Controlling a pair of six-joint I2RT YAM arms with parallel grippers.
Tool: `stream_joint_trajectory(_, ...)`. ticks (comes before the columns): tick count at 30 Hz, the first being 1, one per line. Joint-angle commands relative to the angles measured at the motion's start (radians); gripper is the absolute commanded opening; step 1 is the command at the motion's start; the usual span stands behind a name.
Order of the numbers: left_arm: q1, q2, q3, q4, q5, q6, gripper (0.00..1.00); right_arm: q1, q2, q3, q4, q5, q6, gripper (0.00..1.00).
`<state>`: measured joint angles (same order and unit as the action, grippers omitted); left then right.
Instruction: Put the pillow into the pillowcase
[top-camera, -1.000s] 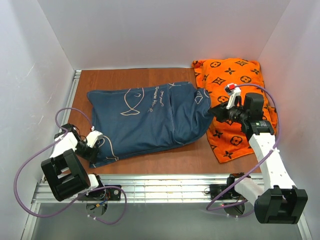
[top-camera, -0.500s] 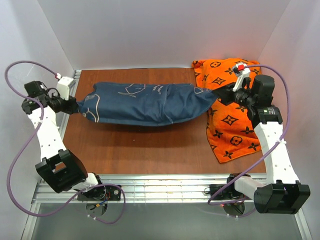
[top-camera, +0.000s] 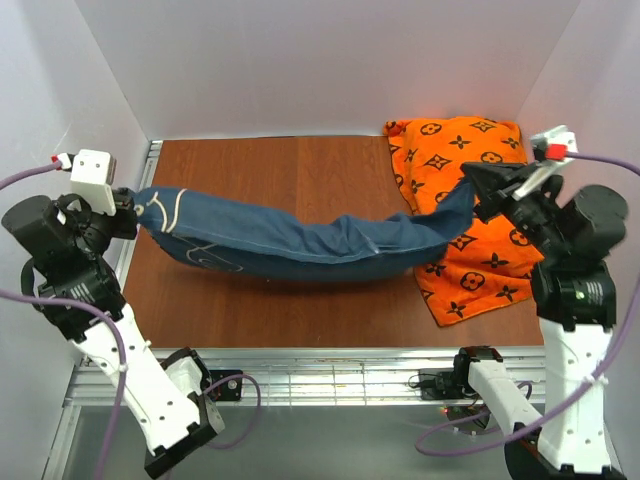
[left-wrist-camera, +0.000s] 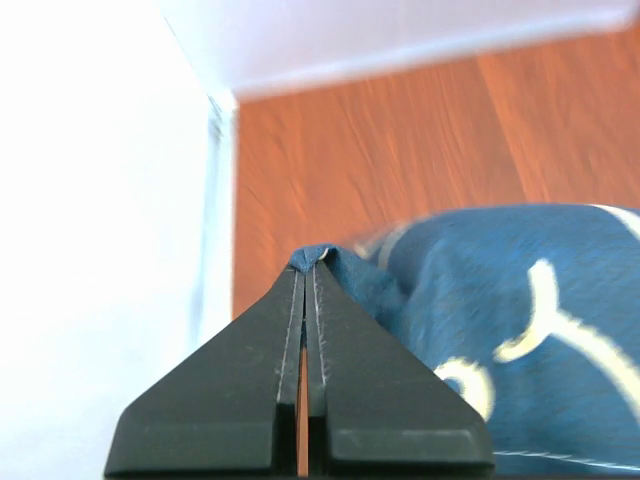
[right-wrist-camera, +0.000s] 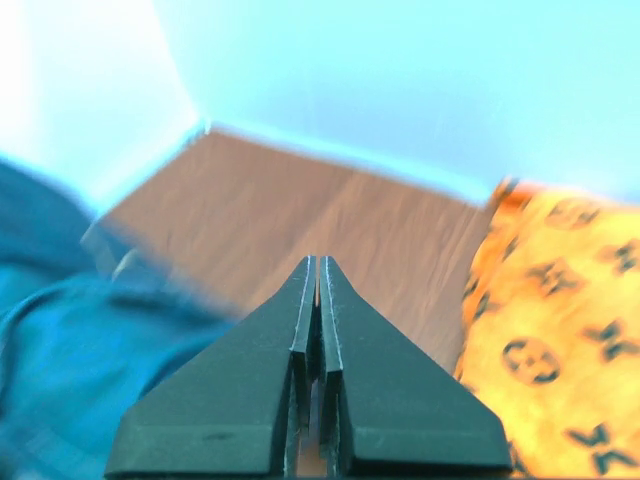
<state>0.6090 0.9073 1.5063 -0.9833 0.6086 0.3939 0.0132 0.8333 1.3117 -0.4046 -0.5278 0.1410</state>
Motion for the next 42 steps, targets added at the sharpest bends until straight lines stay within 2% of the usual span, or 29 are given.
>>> stream_joint_trajectory(1, 0.003, 0.03, 0.078, 0.075, -0.081, -0.101, 0.0, -0.004, -0.033, 0.071, 0.064, 0.12, 0.031, 0.01)
stream_joint_trajectory(5, 0.005, 0.123, 0.023, 0.156, -0.07, -0.133, 0.0, -0.004, 0.074, 0.005, 0.133, 0.152, 0.011, 0.01)
stream_joint_trajectory(7, 0.003, 0.195, -0.014, 0.237, -0.061, -0.135, 0.0, -0.004, 0.128, -0.035, 0.228, 0.144, 0.012, 0.01)
stream_joint_trajectory(10, 0.003, 0.309, -0.047, 0.354, -0.089, -0.161, 0.0, -0.004, 0.283, -0.063, 0.331, 0.143, 0.028, 0.01)
stream_joint_trajectory(14, -0.015, 0.569, 0.004, 0.513, -0.139, -0.21, 0.0, 0.002, 0.558, 0.007, 0.449, 0.172, 0.037, 0.01)
stream_joint_trajectory(17, -0.109, 0.723, 0.093, 0.535, -0.136, -0.195, 0.0, 0.033, 0.757, 0.157, 0.477, 0.175, 0.023, 0.01)
stream_joint_trajectory(18, -0.164, 0.824, 0.203, 0.484, -0.151, -0.172, 0.02, 0.037, 0.812, 0.267, 0.461, 0.169, 0.023, 0.01)
stream_joint_trajectory(19, -0.182, 0.875, 0.257, 0.453, -0.138, -0.167, 0.27, 0.037, 0.907, 0.34, 0.437, 0.146, 0.006, 0.21)
stream_joint_trajectory(20, -0.198, 0.912, 0.316, 0.411, -0.129, -0.162, 0.39, 0.04, 0.927, 0.371, 0.417, 0.159, -0.015, 0.44)
stream_joint_trajectory(21, -0.228, 0.95, 0.375, 0.405, -0.185, -0.171, 0.49, 0.051, 0.932, 0.379, 0.426, 0.192, -0.039, 0.67)
stream_joint_trajectory(22, -0.235, 0.961, 0.408, 0.394, -0.203, -0.176, 0.52, 0.053, 0.938, 0.402, 0.425, 0.207, -0.094, 0.98)
stream_joint_trajectory(23, -0.241, 0.967, 0.432, 0.374, -0.222, -0.184, 0.81, 0.053, 0.938, 0.418, 0.406, 0.225, -0.11, 0.99)
stream_joint_trajectory(25, -0.244, 0.975, 0.486, 0.333, -0.256, -0.194, 0.98, 0.05, 0.919, 0.452, 0.327, 0.229, -0.138, 0.99)
stream_joint_trajectory(29, -0.258, 0.966, 0.508, 0.113, -0.237, -0.15, 0.98, 0.05, 0.816, 0.384, 0.219, 0.119, -0.187, 0.99)
stream_joint_trajectory(32, -0.265, 0.908, 0.422, 0.023, -0.164, -0.122, 0.98, 0.053, 0.727, 0.307, 0.11, 0.039, -0.222, 0.99)
stream_joint_trajectory(33, -0.279, 0.882, 0.387, 0.025, -0.173, -0.127, 0.98, 0.051, 0.713, 0.295, 0.014, 0.025, -0.234, 0.99)
stream_joint_trajectory(37, -0.298, 0.786, 0.228, -0.009, -0.136, -0.109, 0.98, 0.051, 0.662, 0.207, -0.19, 0.035, -0.333, 0.99)
stream_joint_trajectory(41, -0.328, 0.688, 0.007, 0.076, -0.141, -0.138, 0.98, 0.051, 0.546, -0.024, -0.201, 0.077, -0.376, 0.98)
stream_joint_trajectory(42, -0.356, 0.649, -0.088, 0.101, -0.139, -0.148, 0.98, 0.051, 0.517, -0.114, -0.197, 0.077, -0.37, 0.99)
